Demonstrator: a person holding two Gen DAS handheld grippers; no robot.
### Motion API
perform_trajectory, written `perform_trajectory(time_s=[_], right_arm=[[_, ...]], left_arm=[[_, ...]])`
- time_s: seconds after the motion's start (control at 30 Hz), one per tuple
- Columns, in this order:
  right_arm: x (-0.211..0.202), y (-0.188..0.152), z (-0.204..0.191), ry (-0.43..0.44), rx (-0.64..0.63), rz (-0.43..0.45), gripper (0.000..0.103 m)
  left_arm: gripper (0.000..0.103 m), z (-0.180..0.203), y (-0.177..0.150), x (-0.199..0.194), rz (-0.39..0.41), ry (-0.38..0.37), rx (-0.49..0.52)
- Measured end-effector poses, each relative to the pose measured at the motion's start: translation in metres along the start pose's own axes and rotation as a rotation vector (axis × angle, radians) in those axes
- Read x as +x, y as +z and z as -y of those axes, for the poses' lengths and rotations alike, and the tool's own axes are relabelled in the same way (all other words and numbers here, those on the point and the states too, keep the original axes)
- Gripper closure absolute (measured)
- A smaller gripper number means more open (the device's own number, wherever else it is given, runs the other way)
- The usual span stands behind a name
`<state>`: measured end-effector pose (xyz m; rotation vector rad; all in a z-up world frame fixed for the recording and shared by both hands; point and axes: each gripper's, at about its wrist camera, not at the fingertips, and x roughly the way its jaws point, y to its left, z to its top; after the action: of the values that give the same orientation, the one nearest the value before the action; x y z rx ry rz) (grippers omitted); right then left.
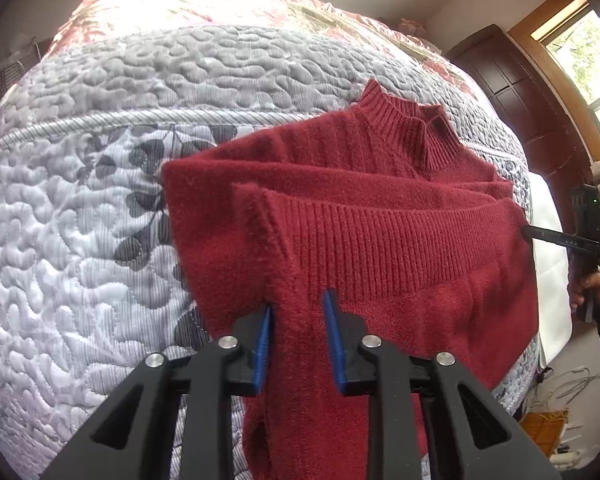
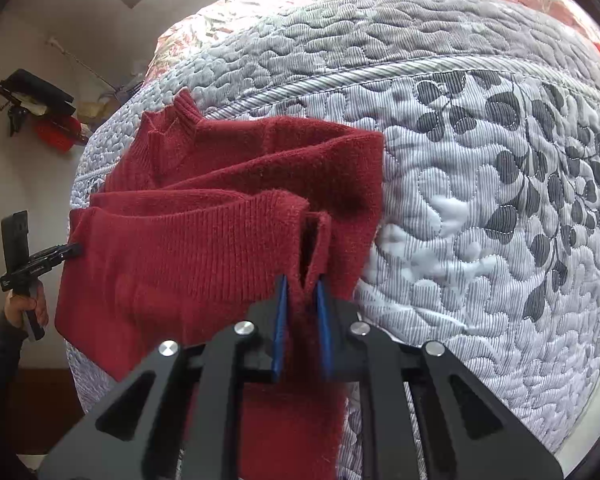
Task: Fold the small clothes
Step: 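Grasp the opposite side edge of the sweater with both tools, then lift that edge with both tools and fold it over, then open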
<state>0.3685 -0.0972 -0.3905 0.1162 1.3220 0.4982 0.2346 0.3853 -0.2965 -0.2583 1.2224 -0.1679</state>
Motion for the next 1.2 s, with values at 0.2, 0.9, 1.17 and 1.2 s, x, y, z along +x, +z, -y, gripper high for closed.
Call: perform_trajectory(time_s=[0.2,0.9,1.17,1.2], right_arm=[[0.007,0.0,0.001,0.017,0.007,-0.013,0.087],[-0.074,-0.004,-0.024,0.002,-0.061,0.154,0.097],[-0.127,0.021,-0.031,0.022,-0.069,0.26,0.097],[-0.129,0.025,-0.031,0.02,-0.069,0.267,0.097]], left_arm=[[0.07,-0.006,0.005,0.013,-0.029,0.024,-0.021],[0.093,0.01,-0.006,-0.068,0.207,-0.002,-0.012],[0.093,0.019,0.022,-0.117,0.316,-0.003,0.032],[0.093,0.019,0.028,-0.119,0.321,-0.002,0.04]])
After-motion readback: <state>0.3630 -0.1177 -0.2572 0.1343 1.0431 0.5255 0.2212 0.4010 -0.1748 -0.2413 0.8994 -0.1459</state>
